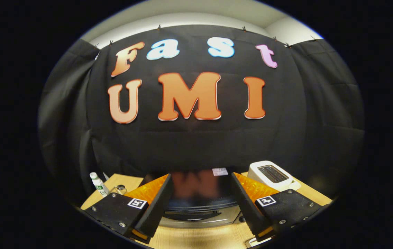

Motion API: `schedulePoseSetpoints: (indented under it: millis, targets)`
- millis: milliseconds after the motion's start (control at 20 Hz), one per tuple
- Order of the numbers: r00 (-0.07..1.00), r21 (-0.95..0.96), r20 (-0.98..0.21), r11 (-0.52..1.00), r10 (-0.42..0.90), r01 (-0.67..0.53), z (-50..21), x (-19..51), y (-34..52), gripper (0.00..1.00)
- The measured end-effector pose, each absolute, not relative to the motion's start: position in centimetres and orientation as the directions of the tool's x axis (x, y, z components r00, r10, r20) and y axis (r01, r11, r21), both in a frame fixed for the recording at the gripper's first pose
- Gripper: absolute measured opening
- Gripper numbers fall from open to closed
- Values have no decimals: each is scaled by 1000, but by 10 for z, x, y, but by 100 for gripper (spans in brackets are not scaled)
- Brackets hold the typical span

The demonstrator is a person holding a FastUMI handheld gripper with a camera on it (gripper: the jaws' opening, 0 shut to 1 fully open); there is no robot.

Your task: Open the toaster oven, put the food inside, and close the toaster oven door.

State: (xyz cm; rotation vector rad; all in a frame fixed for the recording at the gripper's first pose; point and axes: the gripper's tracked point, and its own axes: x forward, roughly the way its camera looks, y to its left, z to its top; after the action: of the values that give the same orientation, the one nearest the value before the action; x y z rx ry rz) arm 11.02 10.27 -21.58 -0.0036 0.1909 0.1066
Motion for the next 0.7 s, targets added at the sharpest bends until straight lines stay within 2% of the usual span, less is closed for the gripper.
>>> schedulePoseSetpoints:
  millis: [300,700]
  targets:
    - [952,2,-285,993,111,-115,-271,114,111,99]
    - [923,2,-363,991,126,-134,-304,115,119,99]
